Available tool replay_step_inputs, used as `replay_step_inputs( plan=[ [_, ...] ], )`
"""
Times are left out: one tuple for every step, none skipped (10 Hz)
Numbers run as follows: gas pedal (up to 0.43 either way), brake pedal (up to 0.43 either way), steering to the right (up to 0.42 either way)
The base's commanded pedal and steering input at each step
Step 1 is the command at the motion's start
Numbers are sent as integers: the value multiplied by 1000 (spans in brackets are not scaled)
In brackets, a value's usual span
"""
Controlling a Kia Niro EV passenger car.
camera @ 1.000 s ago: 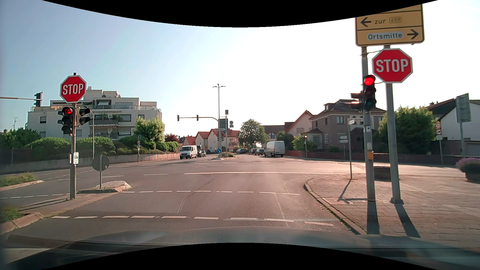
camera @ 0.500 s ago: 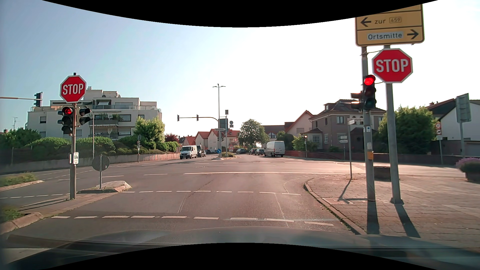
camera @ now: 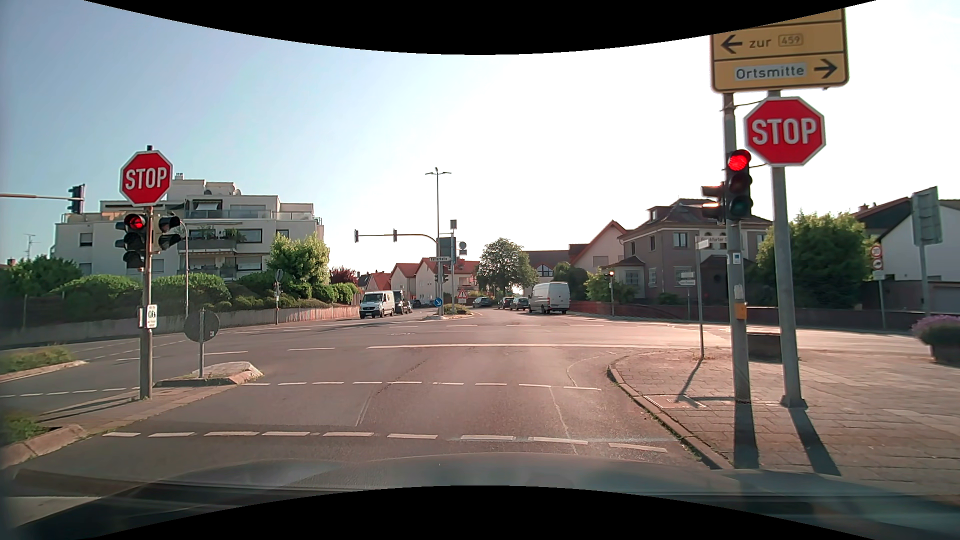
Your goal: Follow the waypoints while adhering to traffic rules and regulations
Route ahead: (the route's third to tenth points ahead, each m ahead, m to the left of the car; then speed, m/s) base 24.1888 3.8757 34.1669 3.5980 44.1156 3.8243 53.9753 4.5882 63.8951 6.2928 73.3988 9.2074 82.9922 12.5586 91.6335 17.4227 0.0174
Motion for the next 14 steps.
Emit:
replay_step_inputs(
  plan=[
    [0, 238, -1],
    [0, 238, -1],
    [0, 238, -1],
    [0, 238, -1],
    [0, 238, -1],
    [0, 238, -1],
    [0, 238, -1],
    [0, 238, -1],
    [0, 238, -1],
    [0, 238, -1],
    [0, 238, -1],
    [0, 238, -1],
    [0, 238, -1],
    [0, 238, -1]
  ],
)
